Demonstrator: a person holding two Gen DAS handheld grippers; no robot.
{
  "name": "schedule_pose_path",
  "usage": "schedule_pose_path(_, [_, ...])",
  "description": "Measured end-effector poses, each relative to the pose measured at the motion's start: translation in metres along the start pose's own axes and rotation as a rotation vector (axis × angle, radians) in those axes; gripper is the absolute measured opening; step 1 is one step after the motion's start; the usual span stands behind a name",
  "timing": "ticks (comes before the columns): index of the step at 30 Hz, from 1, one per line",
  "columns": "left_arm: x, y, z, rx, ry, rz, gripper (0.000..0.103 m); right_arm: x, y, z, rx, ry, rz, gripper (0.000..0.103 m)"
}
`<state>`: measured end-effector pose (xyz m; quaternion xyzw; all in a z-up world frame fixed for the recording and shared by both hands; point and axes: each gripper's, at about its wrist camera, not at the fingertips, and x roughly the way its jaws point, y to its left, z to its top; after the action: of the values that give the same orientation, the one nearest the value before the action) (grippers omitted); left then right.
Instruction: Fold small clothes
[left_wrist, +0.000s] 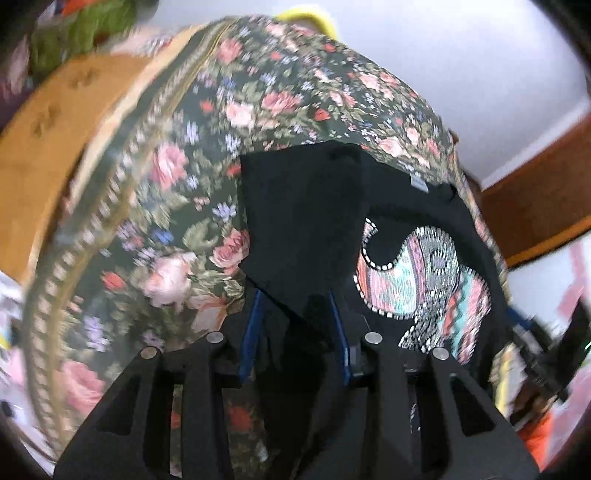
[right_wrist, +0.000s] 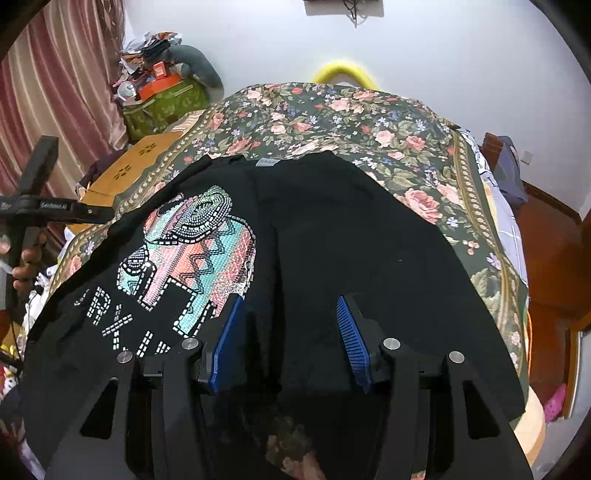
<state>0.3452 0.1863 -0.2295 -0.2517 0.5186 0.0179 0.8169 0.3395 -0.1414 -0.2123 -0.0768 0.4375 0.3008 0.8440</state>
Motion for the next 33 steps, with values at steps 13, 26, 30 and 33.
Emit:
schedule_pose_path(13, [0.036, 0.01, 0.02, -0.085, 0.012, -0.13, 0.034, 0.02, -0.006, -0.004, 0.004, 0.033, -0.005, 0.048])
schedule_pose_path(26, [0.002, -0.095, -0.019, 0.478, -0.208, 0.124, 0.006, 0.013, -0.01, -0.004, 0.018, 0.026, -0.007, 0.048])
schedule_pose_path(30, [0.016, -0.131, -0.046, 0.666, -0.166, 0.196, 0.009, 0.0, -0.021, -0.009, 0.048, 0.005, -0.025, 0.048])
schedule_pose_path(33, [0.028, -0.135, -0.056, 0.683, -0.103, 0.211, 0.02, -0.015, -0.037, -0.013, 0.087, -0.012, -0.054, 0.048])
